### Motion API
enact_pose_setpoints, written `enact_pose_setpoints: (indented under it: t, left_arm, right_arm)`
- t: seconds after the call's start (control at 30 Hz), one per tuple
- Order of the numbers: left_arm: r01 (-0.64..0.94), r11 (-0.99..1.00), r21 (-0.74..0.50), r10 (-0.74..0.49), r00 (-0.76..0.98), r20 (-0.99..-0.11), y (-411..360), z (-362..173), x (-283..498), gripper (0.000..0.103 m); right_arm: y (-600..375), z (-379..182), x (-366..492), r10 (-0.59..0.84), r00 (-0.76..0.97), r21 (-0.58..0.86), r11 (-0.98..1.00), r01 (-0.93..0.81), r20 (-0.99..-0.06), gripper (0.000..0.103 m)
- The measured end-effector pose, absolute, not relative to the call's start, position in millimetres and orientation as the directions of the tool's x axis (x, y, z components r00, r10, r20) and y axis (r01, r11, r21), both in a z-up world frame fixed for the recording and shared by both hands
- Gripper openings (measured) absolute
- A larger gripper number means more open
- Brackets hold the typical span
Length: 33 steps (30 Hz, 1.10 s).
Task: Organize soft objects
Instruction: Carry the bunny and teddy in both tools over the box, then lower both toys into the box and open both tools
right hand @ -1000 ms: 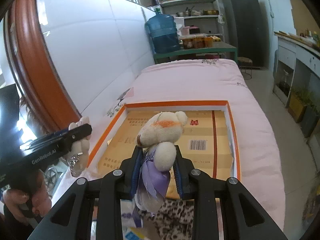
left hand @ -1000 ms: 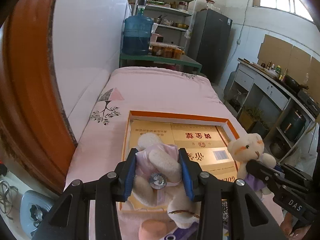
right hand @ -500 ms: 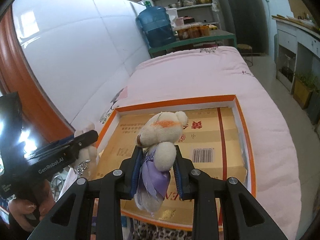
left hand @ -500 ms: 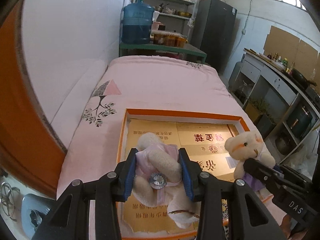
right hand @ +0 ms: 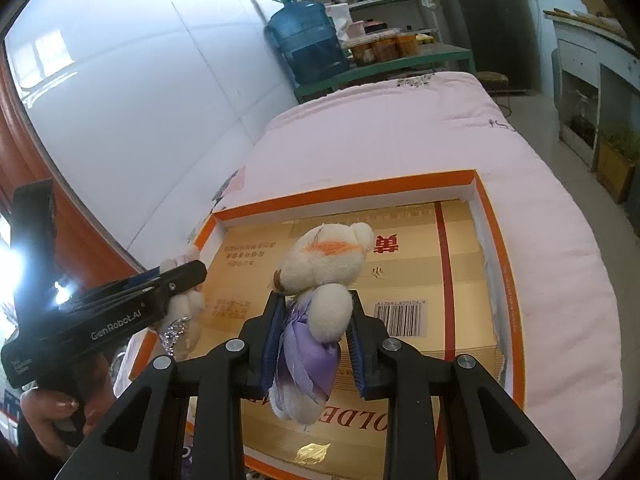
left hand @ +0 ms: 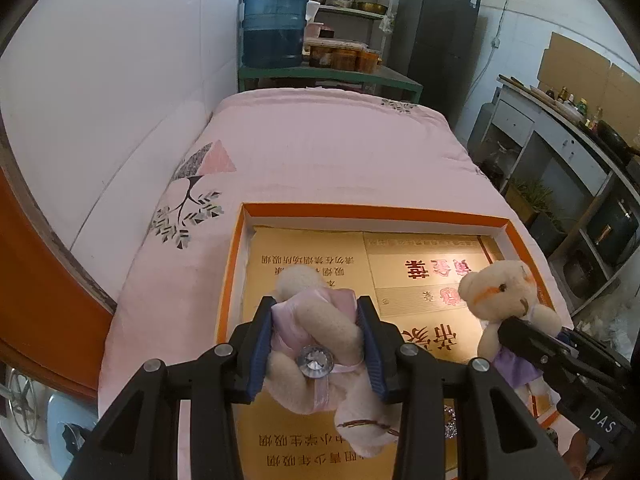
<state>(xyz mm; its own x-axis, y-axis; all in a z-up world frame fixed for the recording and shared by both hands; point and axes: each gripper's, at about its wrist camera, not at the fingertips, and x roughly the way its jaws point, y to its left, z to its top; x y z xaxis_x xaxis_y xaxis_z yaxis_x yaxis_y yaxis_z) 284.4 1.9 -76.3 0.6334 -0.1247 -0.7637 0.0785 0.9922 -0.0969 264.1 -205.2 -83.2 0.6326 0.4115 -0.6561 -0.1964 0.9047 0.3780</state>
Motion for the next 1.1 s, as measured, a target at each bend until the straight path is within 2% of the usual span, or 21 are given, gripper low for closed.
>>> enact_pose_setpoints:
  t: [0.47,0.63,1.0,1.1]
  left_arm:
    - [0.071,0.992,-0.106,-0.127,0.605,-0.786,2.3,-92.2,290.6,0.041]
    - [0.062,0.992,-0.109,-0.124,0.603,-0.788,2.6,-96.4,290.4,0.044]
    - [0.073,0.997,-0.019,-0.059,0.601,-0.797,-8.2,-100.7,286.1,0.050]
    - [0.076,0.997,-0.019,-0.061,0.607,-0.793,-8.5,-99.4,284.1,0.051]
  right_arm:
    - [-203.1,-95.0,269.8,0.411,0.605,0.376,0.907,-0.192,-0.682,0.031]
    - [-200.6,-101.1,271.9,0.398,0.592,0.360,0.914,-0.187,-0.701,0.032]
    - [-192.7,-104.4,269.2,0.356,0.591,0.300,0.934,-0.194,-0.724,0.033]
    - [-189.3,-104.0,269.2,0.350,0.591,0.292,0.936,-0.196,-0.727,0.037]
